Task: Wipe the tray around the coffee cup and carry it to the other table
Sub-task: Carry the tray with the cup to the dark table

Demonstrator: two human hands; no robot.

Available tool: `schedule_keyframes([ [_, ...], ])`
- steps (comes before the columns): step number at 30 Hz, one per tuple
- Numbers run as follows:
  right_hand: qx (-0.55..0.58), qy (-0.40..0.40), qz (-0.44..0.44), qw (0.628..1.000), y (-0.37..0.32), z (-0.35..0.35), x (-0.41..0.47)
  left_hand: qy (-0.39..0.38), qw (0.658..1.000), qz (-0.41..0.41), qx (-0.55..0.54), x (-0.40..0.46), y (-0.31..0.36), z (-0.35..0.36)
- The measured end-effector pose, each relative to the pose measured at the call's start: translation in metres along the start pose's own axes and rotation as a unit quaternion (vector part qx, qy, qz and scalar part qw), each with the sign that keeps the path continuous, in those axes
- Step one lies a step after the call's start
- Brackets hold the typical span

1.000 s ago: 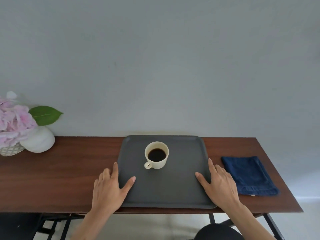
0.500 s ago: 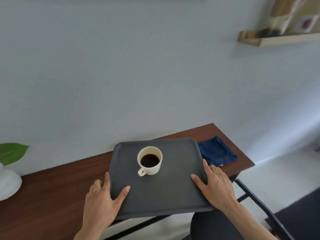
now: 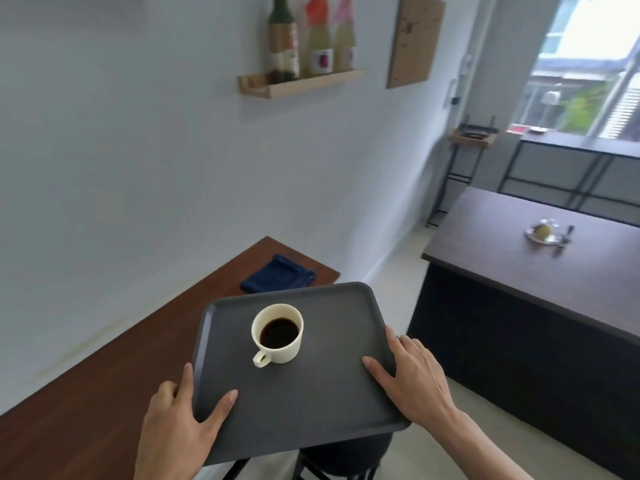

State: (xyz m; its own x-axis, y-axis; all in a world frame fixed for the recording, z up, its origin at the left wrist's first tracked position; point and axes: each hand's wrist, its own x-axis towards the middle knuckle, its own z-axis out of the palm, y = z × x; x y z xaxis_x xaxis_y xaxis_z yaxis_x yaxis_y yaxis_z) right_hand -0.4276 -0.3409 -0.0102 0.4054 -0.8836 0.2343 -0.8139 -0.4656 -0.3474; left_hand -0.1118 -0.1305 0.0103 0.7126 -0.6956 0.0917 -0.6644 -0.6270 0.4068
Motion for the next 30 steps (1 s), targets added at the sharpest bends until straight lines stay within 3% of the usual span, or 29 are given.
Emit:
schedule_keyframes([
  [16, -0.031, 0.085, 0.232, 0.969, 0.243, -0.109, -0.096, -0.119, 0.968, 0.214, -0.062, -0.017, 0.266, 0.144],
  [30, -0.042, 0.087, 0.308, 0.946, 0.432, -0.148, -0.049, -0.163, 0.938, 0.301, -0.047, 0.0, 0.475, 0.257],
])
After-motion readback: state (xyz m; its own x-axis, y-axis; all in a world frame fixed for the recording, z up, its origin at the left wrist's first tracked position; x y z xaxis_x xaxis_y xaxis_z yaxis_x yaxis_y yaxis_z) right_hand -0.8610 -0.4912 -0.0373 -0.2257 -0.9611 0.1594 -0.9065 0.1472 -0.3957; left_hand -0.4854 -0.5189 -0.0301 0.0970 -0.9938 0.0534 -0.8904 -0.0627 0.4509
